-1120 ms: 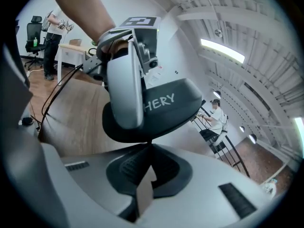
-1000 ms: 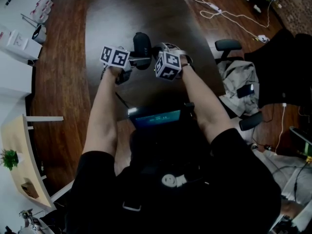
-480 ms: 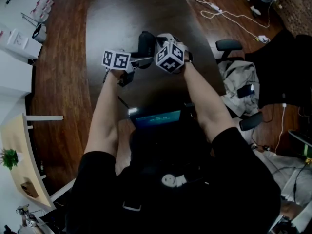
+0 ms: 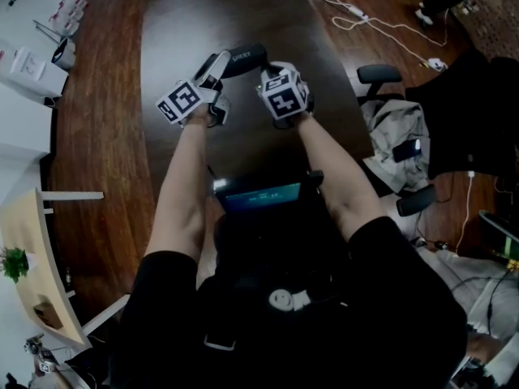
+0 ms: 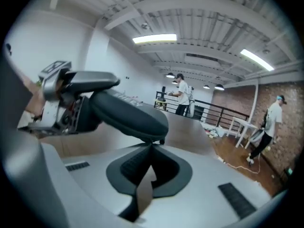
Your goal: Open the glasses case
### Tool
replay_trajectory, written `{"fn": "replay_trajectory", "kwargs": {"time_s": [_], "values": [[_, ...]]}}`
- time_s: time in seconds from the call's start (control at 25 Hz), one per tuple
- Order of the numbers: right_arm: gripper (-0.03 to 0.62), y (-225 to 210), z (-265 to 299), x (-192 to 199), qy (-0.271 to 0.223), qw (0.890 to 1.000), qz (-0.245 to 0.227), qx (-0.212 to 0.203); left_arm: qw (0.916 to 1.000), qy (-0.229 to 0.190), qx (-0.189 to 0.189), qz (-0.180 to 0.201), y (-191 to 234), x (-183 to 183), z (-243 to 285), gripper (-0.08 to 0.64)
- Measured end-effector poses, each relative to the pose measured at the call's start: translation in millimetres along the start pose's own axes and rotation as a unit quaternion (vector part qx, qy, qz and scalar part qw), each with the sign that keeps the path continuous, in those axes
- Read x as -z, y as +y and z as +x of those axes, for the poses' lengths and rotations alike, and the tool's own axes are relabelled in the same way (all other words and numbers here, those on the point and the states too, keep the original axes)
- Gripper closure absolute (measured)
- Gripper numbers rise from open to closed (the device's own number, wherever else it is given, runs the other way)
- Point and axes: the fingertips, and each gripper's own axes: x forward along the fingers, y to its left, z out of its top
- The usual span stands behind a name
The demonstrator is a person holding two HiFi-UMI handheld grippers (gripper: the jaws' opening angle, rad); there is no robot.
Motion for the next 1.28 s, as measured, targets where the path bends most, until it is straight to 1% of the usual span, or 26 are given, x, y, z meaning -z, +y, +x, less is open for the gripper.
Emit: {"fn": "replay_trajectory", "kwargs": {"time_s": [0.08,0.12,0.2,0.24,0.28,0.32,0.36,0.44,0.48,0.52,0.56,0.6,0.64,0.68,0.72,0.76,0.84,0.88,0.92,0.96,1.0,1.04,1.12,1.2,1.24,1.28], "values": [[0.584,13,2,7,0.003,0.999,-0.034,-0.011,0.9978,-0.043,-0.046,0.021,8,-16,0,0.249],[0.584,17,2,8,0.0,0.999,-0.043,-0.012,0.995,-0.052,-0.077,0.038,14,-22,-1,0.249],[0.584,22,0,6,-0.005,0.998,-0.061,-0.003,0.9861,-0.041,-0.14,0.079,28,-25,-5,0.249],[0.585,23,-2,6,-0.005,0.997,-0.074,0.002,0.9827,-0.03,-0.158,0.092,32,-24,-6,0.249],[0.584,24,-3,7,-0.005,0.996,-0.09,0.006,0.9822,-0.023,-0.163,0.091,35,-22,-6,0.248],[0.584,24,-4,8,-0.006,0.995,-0.102,0.006,0.9834,-0.022,-0.163,0.075,37,-19,-7,0.239],[0.584,25,-6,8,-0.011,0.994,-0.106,0.007,0.9846,-0.024,-0.166,0.05,42,-17,-8,0.227],[0.584,26,-9,5,-0.026,0.994,-0.103,0.011,0.9831,-0.04,-0.179,-0.011,52,-15,-12,0.227],[0.584,28,-11,2,-0.035,0.993,-0.109,0.012,0.9804,-0.058,-0.184,-0.04,57,-16,-16,0.227],[0.584,33,-12,1,-0.04,0.992,-0.123,0.008,0.9768,-0.085,-0.184,-0.07,61,-20,-21,0.227],[0.584,38,-12,2,-0.039,0.989,-0.141,0.0,0.9717,-0.12,-0.174,-0.105,64,-28,-28,0.227],[0.584,44,-11,5,-0.035,0.986,-0.161,-0.01,0.965,-0.156,-0.156,-0.142,66,-37,-34,0.227],[0.584,50,-11,9,-0.031,0.984,-0.177,-0.018,0.9588,-0.18,-0.136,-0.172,67,-44,-37,0.229],[0.584,55,-11,13,-0.028,0.982,-0.186,-0.024,0.9562,-0.187,-0.124,-0.189,68,-47,-38,0.253],[0.584,58,-11,15,-0.026,0.981,-0.192,-0.029,0.9572,-0.18,-0.125,-0.189,69,-46,-37,0.253],[0.584,62,-11,16,-0.028,0.979,-0.198,-0.033,0.9597,-0.169,-0.14,-0.176,71,-44,-36,0.253],[0.584,69,-10,13,-0.038,0.977,-0.208,-0.038,0.9633,-0.143,-0.183,-0.134,76,-37,-37,0.252],[0.584,72,-10,11,-0.04,0.977,-0.205,-0.045,0.9638,-0.135,-0.195,-0.121,77,-35,-38,0.23],[0.584,76,-10,10,-0.037,0.977,-0.202,-0.055,0.9637,-0.137,-0.194,-0.122,76,-33,-38,0.227],[0.584,79,-10,10,-0.032,0.977,-0.202,-0.066,0.9638,-0.141,-0.182,-0.134,74,-32,-36,0.227],[0.584,82,-10,9,-0.03,0.976,-0.202,-0.073,0.9657,-0.136,-0.166,-0.146,71,-29,-32,0.227],[0.584,84,-10,8,-0.032,0.977,-0.194,-0.077,0.9699,-0.118,-0.156,-0.145,68,-23,-28,0.227],[0.585,84,-9,5,-0.036,0.984,-0.154,-0.086,0.9775,-0.085,-0.144,-0.129,61,-15,-21,0.227],[0.584,80,-9,6,-0.039,0.988,-0.115,-0.098,0.9806,-0.089,-0.103,-0.141,51,-17,-19,0.227],[0.584,78,-9,8,-0.039,0.988,-0.105,-0.103,0.9826,-0.091,-0.079,-0.14,44,-20,-18,0.255],[0.584,76,-9,9,-0.039,0.989,-0.097,-0.105,0.9858,-0.087,-0.064,-0.128,38,-21,-16,0.288]]}}
